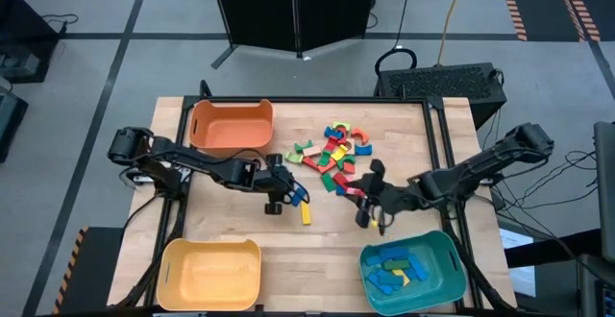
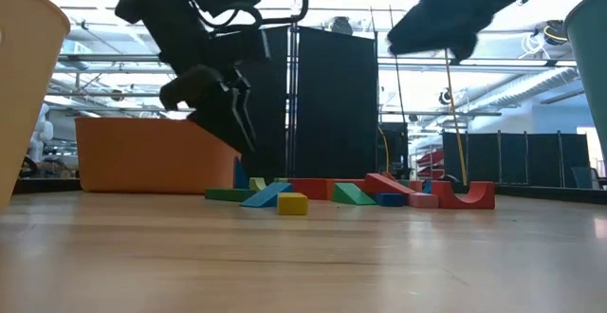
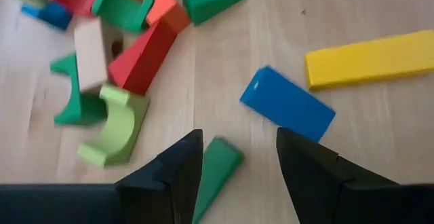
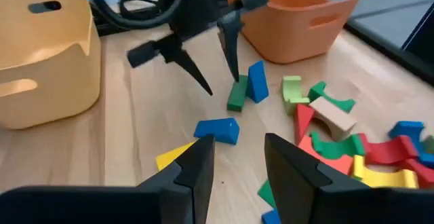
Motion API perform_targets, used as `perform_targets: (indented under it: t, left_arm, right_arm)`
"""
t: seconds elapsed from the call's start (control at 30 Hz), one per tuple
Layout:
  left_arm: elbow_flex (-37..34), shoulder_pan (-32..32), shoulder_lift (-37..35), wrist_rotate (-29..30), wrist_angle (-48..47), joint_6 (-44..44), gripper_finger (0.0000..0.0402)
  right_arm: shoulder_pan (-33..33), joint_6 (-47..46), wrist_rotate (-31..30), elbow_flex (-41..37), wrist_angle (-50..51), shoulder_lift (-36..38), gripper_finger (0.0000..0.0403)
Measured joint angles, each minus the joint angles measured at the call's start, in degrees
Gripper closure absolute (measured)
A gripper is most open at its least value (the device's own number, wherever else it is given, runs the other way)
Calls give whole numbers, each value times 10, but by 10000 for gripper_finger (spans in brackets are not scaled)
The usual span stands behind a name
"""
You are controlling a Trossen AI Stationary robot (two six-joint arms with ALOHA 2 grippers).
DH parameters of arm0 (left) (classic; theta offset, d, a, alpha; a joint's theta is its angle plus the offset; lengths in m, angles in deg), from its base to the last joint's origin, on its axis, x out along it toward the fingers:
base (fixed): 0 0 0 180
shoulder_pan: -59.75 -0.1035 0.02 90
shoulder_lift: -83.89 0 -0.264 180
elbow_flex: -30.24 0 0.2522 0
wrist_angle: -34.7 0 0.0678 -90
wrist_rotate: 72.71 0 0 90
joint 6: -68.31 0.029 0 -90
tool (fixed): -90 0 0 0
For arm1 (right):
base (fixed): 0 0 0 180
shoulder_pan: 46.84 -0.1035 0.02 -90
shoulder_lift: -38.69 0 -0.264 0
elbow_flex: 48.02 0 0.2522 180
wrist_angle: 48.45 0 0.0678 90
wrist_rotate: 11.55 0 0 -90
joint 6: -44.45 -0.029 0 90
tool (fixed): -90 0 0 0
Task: Sort blocks by size
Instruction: Put the yellow rectangular block into the blue bin
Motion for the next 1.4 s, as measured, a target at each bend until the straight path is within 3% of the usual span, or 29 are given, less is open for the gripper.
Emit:
perform_targets:
  t: [0.3, 0.47, 0.67, 0.83, 1.07, 1.4]
  left_arm:
    - [0, 1, -7, 0, -27, -16, 212]
    - [0, 1, -7, -1, -55, -33, 212]
    - [0, 3, -7, -2, -53, -32, 212]
    - [-2, 16, -7, -4, -39, -34, 212]
    - [-3, 45, -7, -5, -13, -36, 212]
    - [-3, 74, -7, -6, 23, -66, 212]
  right_arm:
    - [64, 87, 104, 11, -155, -128, 284]
    - [85, 132, 151, 47, -159, -194, 282]
    - [97, 215, 166, 99, -156, -281, 256]
    - [97, 265, 173, 128, -151, -324, 213]
    - [98, 266, 252, 145, -137, -342, 134]
    - [98, 263, 256, 145, -103, -345, 12]
